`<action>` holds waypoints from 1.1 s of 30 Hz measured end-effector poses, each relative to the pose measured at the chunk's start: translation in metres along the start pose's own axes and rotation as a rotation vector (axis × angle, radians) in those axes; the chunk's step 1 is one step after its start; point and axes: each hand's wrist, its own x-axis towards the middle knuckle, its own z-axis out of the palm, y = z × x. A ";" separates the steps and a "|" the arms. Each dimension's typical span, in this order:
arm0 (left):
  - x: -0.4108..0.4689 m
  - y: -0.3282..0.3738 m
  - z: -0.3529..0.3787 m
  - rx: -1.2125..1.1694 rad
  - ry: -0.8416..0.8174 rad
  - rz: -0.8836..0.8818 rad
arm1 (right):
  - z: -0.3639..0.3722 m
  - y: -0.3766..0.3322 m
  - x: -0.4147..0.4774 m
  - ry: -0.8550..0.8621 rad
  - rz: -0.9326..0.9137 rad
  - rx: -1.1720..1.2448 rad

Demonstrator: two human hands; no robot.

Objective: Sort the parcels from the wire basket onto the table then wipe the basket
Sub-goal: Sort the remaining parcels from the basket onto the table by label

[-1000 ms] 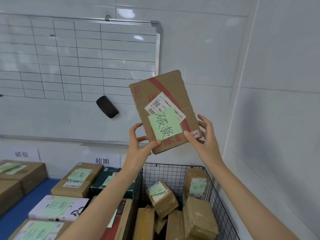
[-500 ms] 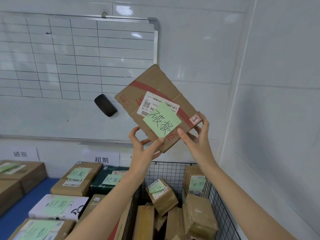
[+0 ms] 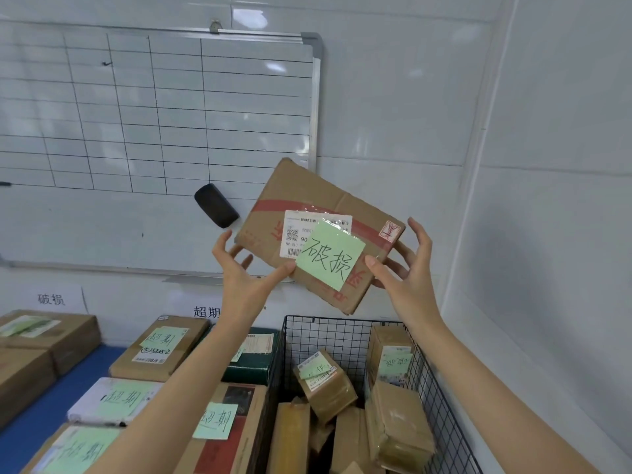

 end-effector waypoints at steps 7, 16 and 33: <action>-0.005 -0.001 -0.009 0.104 -0.025 0.107 | 0.001 0.002 -0.001 -0.009 -0.016 0.012; -0.017 0.004 -0.007 0.160 0.016 0.128 | 0.003 -0.008 0.002 0.026 -0.139 -0.070; -0.082 0.005 -0.058 0.278 0.121 0.029 | 0.041 0.006 -0.041 -0.223 0.039 -0.142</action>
